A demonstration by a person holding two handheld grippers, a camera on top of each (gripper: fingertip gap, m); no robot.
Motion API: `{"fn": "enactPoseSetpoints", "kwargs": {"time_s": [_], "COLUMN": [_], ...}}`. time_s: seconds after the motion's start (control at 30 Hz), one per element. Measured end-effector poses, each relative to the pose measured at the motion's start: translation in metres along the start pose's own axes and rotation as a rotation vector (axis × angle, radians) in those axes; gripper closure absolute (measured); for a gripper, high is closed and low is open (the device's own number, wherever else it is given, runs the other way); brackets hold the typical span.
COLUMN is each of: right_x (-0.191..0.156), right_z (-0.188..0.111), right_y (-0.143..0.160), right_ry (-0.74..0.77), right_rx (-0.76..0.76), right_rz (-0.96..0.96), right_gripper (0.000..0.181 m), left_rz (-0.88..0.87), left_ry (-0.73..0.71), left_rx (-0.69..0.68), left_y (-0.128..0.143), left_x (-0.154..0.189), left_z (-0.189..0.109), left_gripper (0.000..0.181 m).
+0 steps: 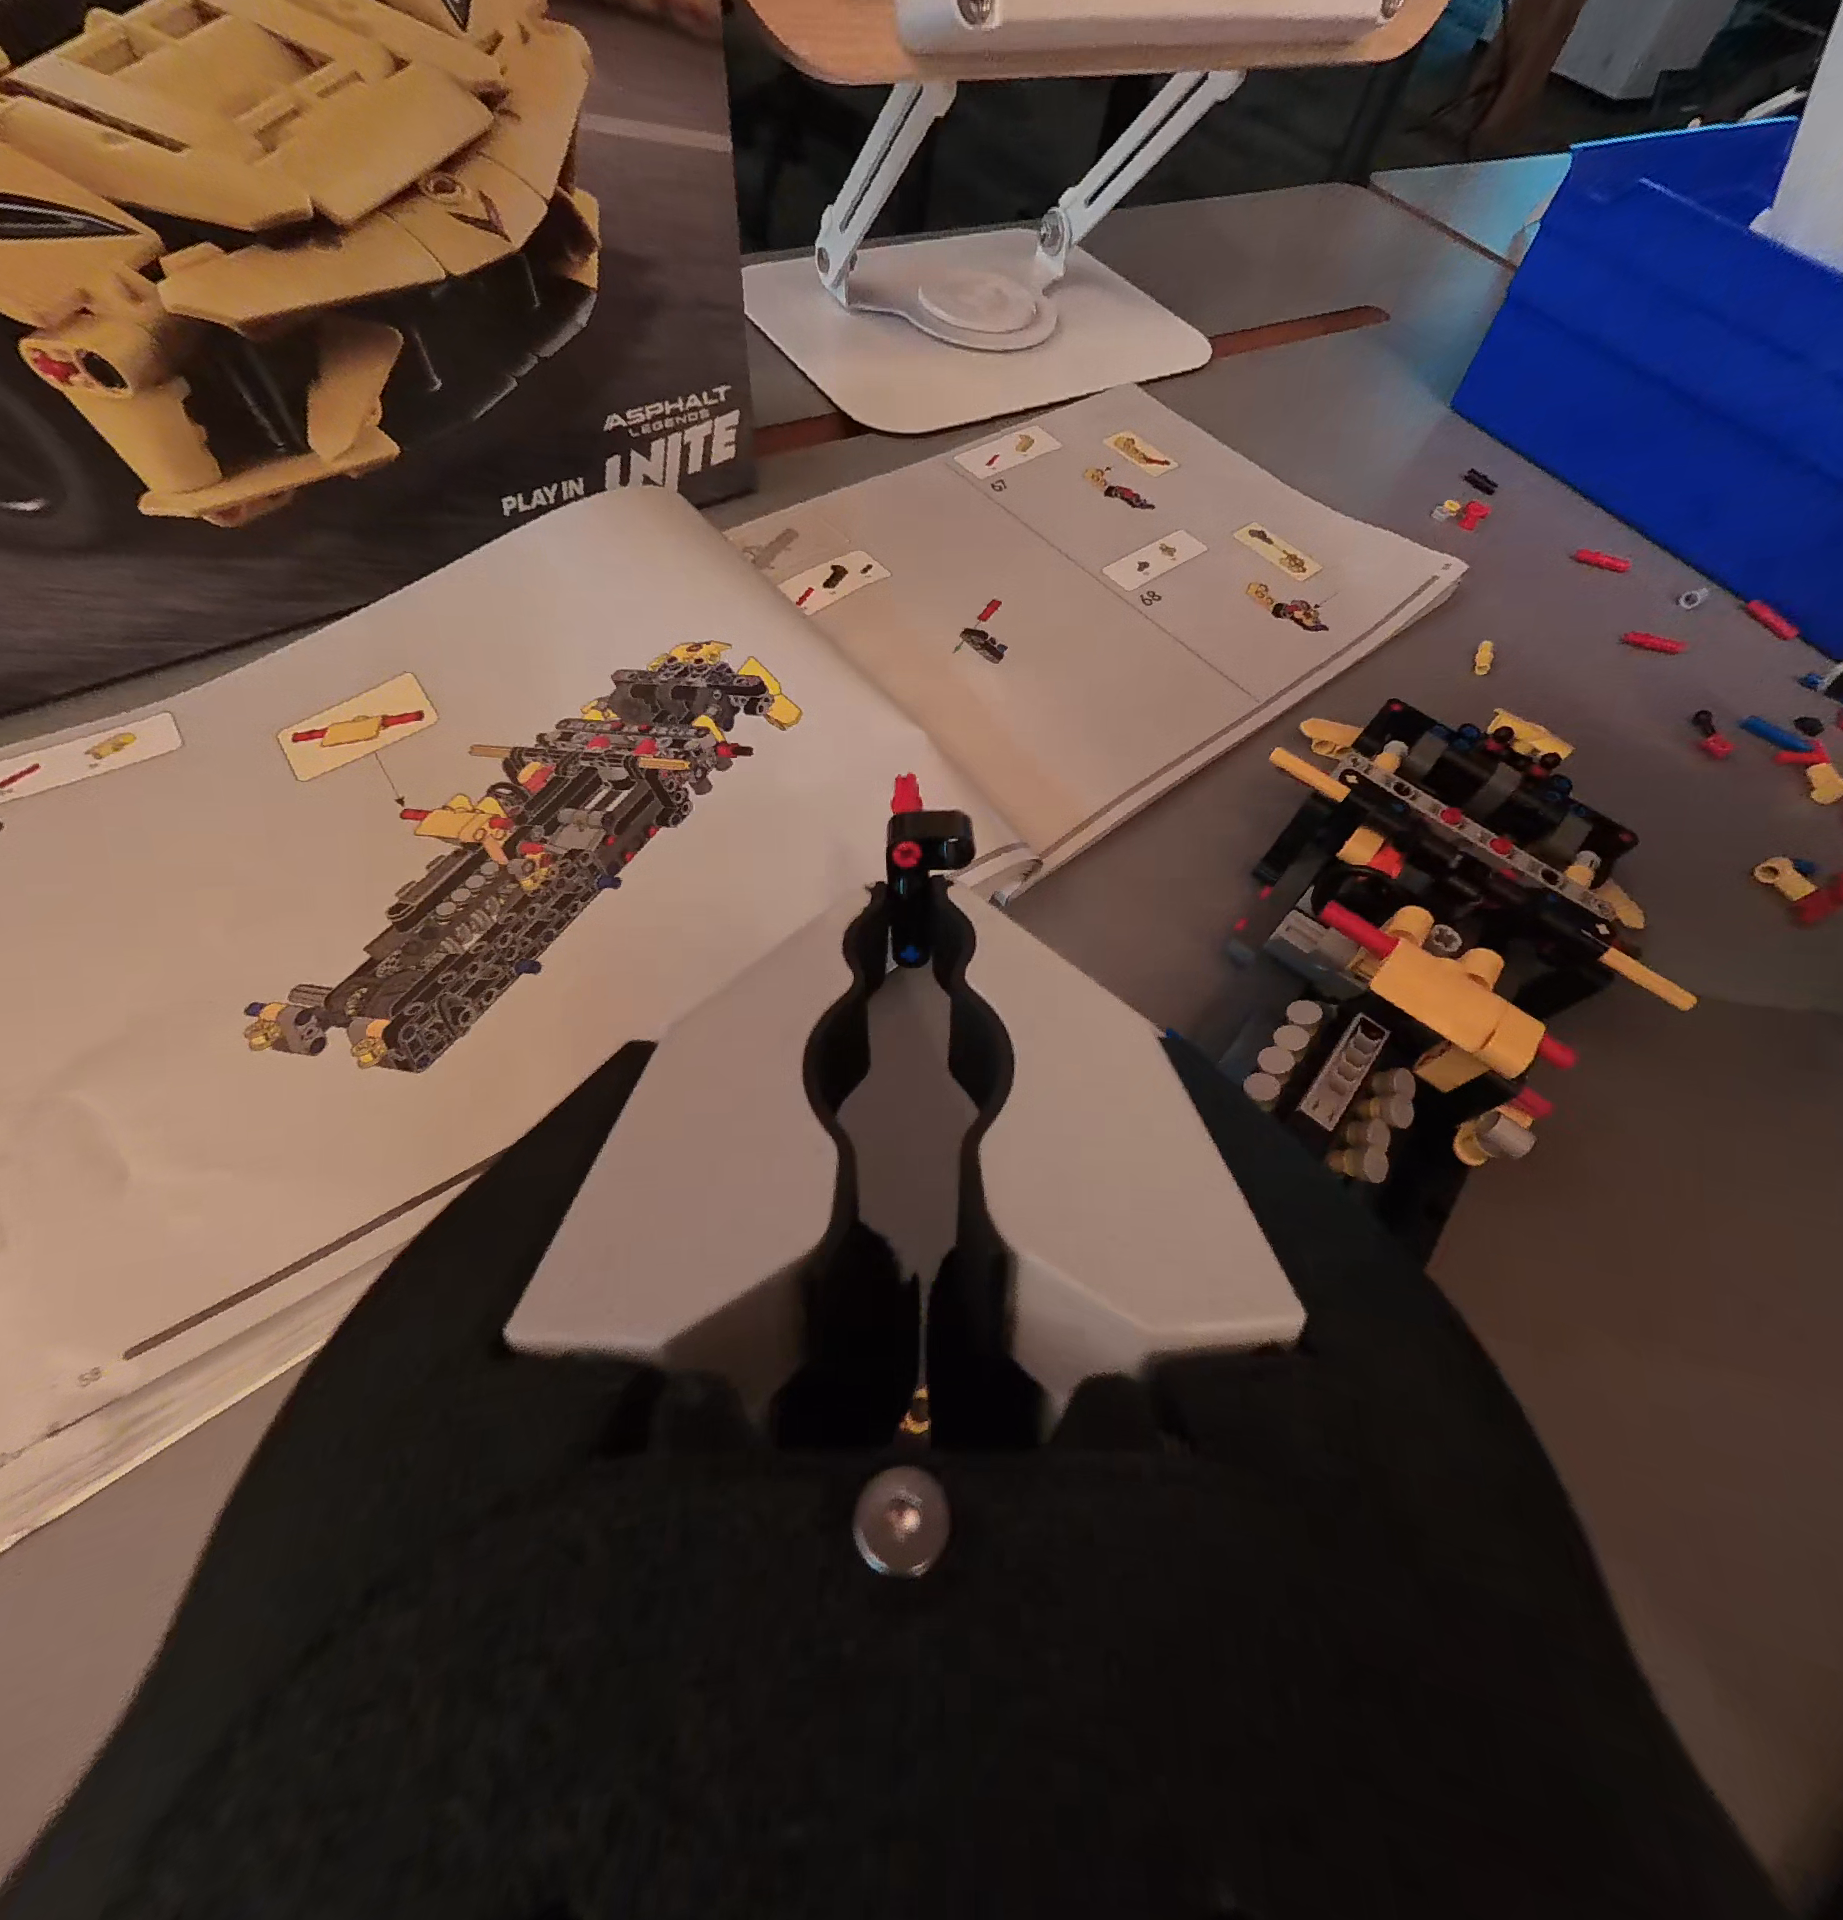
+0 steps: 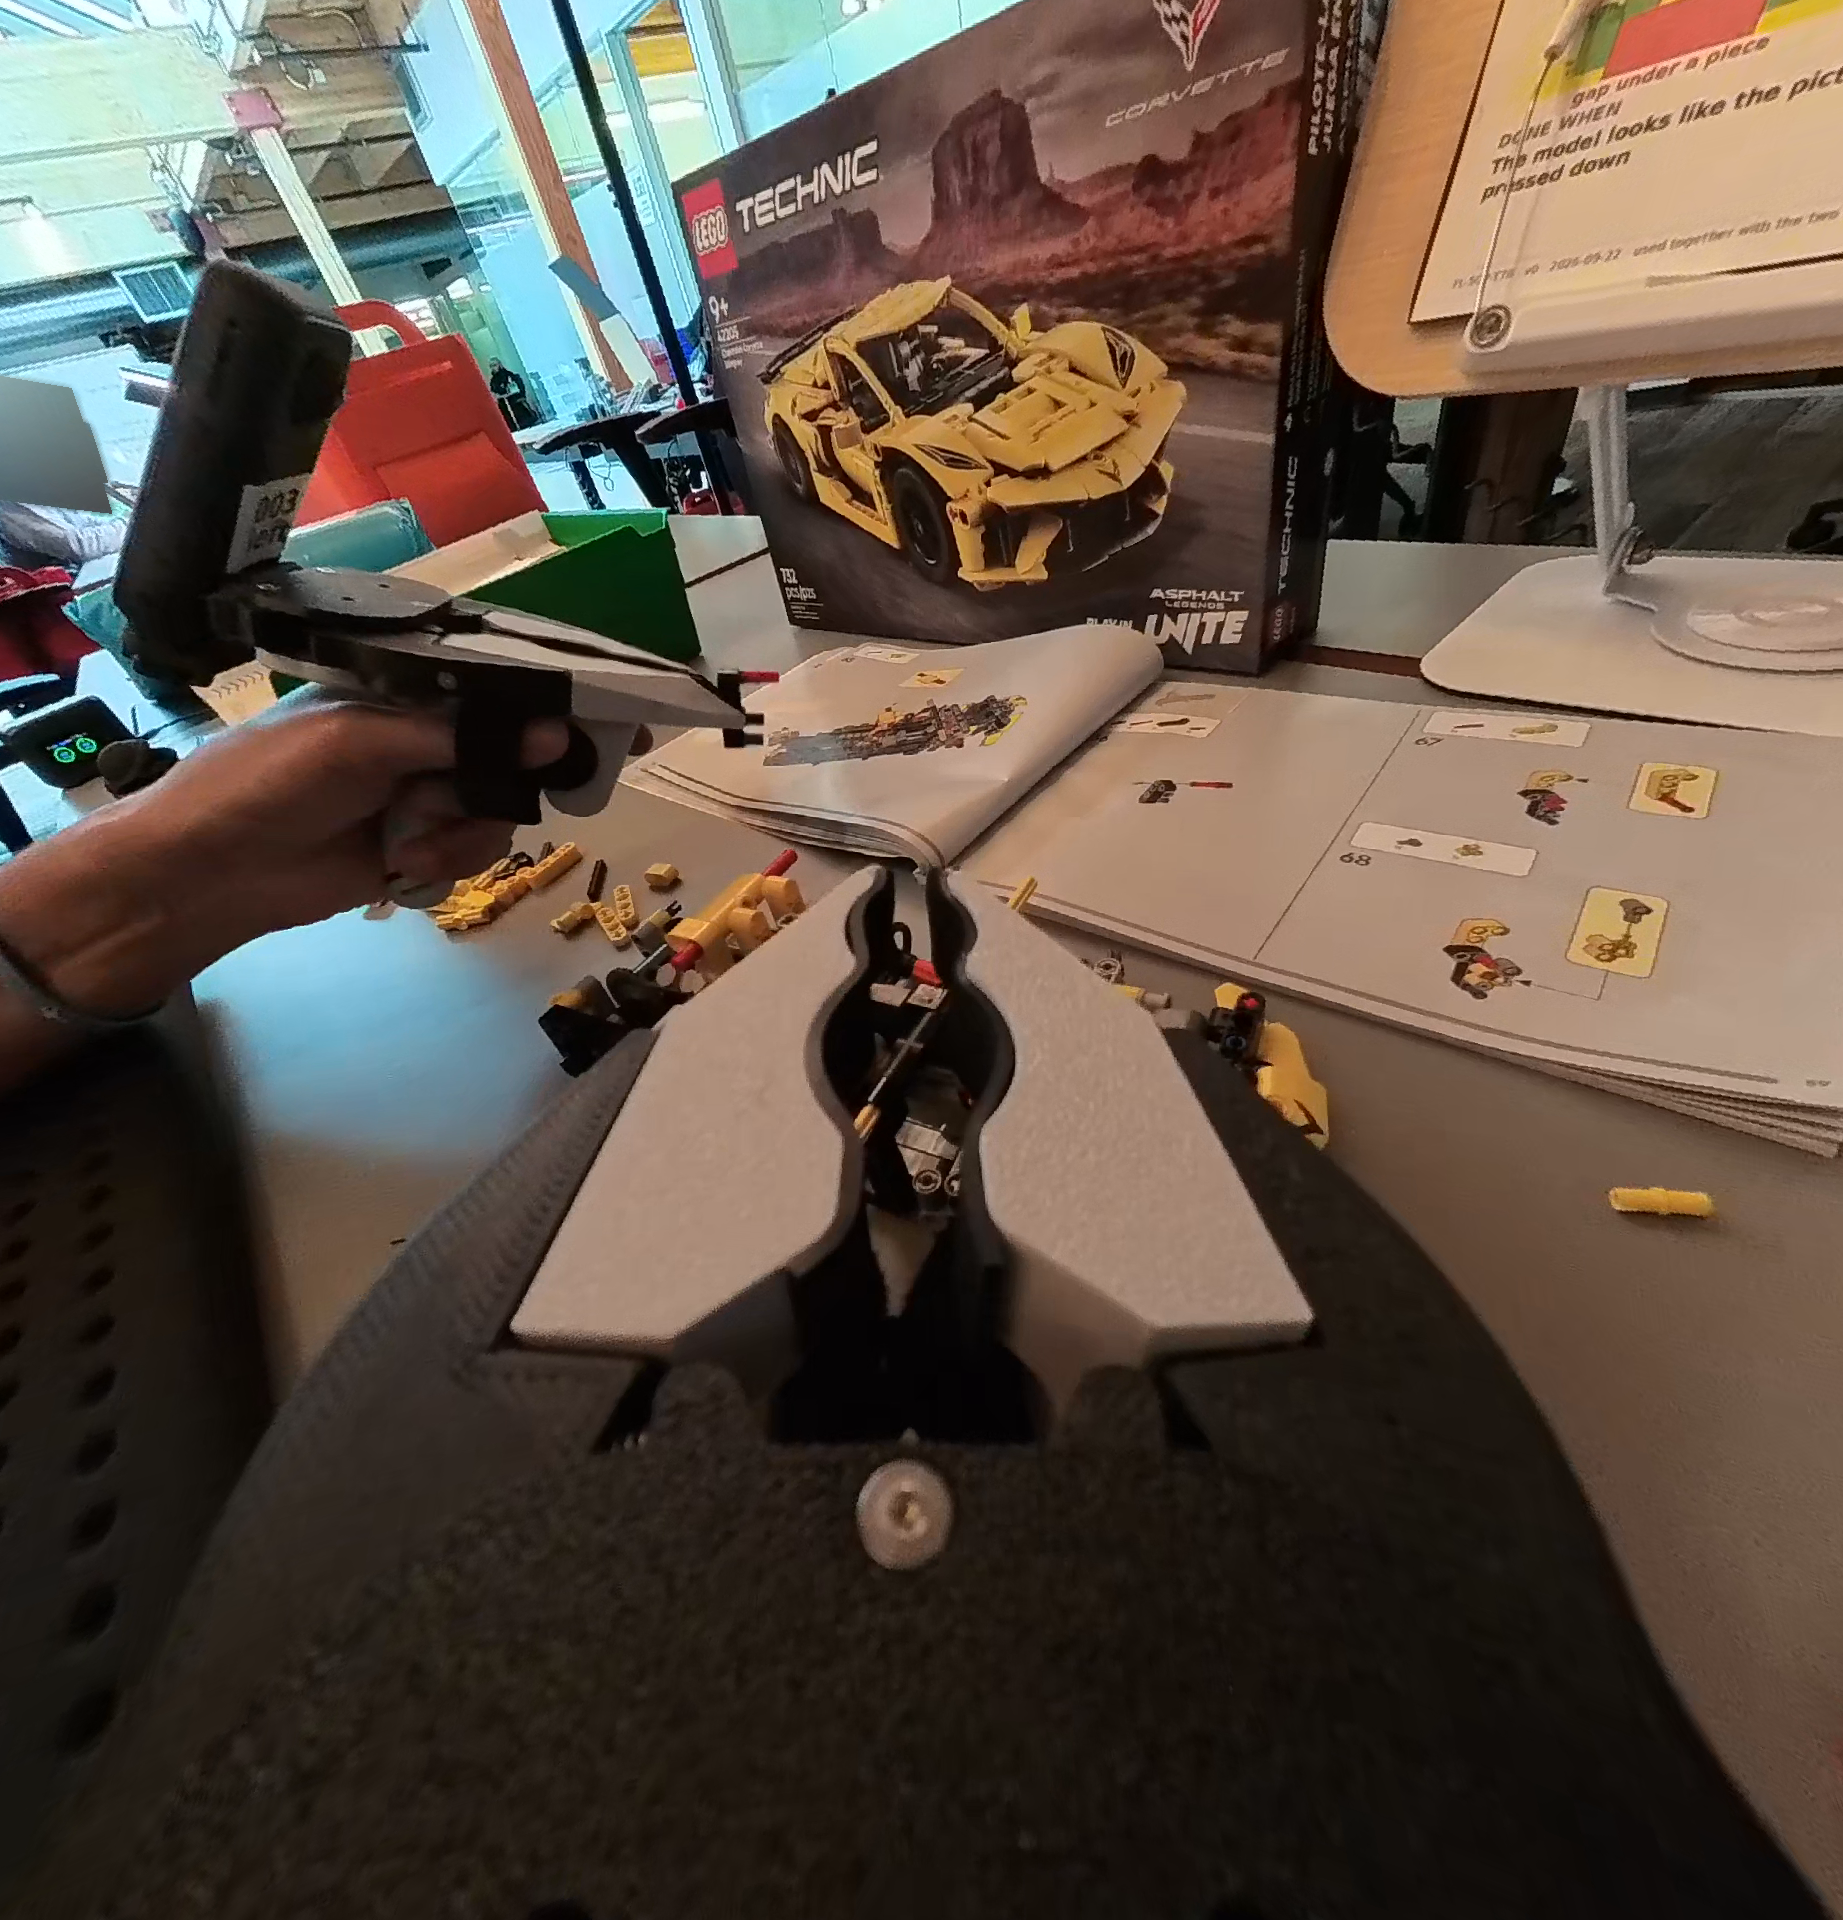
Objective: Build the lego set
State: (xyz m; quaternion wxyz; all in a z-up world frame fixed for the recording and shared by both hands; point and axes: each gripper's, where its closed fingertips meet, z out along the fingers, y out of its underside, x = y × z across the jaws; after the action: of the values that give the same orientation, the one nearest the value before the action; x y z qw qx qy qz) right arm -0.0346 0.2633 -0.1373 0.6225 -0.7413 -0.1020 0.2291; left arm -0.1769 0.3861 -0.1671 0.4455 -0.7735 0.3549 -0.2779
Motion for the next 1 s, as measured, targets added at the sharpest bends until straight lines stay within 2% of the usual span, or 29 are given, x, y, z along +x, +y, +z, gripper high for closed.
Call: {"fn": "enactPoseSetpoints", "kwargs": {"time_s": [0.1,0.3,0.57,1.0], "right_x": [0.0,-0.001,-0.002,-0.003], "right_z": [0.0,0.001,0.002,0.002], "right_y": [0.0,0.0,0.001,0.002], "right_ry": [-0.002,-0.005,-0.01,-0.013], "right_rx": [-0.002,-0.002,-0.007,-0.013], "right_rz": [0.001,0.002,0.005,0.001], "right_gripper": [0.176,0.176,0.176,0.176], "left_rz": [0.012,0.02,0.11,0.108], "left_ry": [0.012,0.132,0.165,0.22], "left_rx": [0.01,0.074,0.111,0.136], "left_y": [-0.002,-0.012,-0.017,-0.02], "left_x": [0.003,0.025,0.041,0.051], "left_z": [0.0,-0.003,-0.005,-0.008], "left_gripper": [0.174,0.174,0.174,0.174]}}
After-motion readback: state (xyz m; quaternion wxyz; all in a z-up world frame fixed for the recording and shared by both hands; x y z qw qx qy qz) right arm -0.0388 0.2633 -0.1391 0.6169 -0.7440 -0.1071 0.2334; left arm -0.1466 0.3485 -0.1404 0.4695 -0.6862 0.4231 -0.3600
